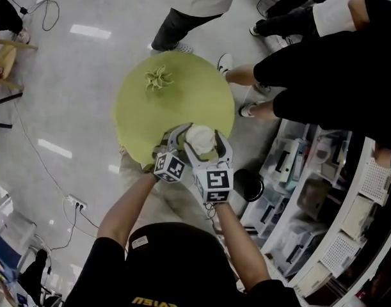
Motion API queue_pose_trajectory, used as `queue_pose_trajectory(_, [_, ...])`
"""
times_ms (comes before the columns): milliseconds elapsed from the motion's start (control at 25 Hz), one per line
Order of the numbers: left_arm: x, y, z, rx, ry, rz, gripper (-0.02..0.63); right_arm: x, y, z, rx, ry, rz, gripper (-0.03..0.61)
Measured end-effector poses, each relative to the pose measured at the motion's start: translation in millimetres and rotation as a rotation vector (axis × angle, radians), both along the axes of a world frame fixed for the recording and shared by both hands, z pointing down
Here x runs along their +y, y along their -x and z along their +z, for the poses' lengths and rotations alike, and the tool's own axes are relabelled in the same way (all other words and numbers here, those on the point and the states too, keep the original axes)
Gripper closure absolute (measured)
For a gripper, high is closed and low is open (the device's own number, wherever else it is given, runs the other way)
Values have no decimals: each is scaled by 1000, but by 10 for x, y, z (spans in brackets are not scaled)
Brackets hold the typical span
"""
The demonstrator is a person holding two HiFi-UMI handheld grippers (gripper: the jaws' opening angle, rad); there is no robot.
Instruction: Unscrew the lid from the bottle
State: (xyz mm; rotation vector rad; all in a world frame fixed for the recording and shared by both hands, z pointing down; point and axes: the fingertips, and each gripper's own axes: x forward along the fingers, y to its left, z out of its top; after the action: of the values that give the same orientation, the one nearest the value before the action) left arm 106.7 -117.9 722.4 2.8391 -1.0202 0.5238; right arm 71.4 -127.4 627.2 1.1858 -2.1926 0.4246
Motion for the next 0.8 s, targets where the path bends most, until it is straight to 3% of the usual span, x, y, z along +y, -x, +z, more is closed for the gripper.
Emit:
queue_pose_trajectory(520, [4, 8, 13, 29, 7, 65, 219, 3, 19, 24, 14, 13, -38, 179])
queue_pose_trajectory(800, [8, 8, 20, 34, 18, 87, 218, 56, 92, 15, 14, 22, -236, 179])
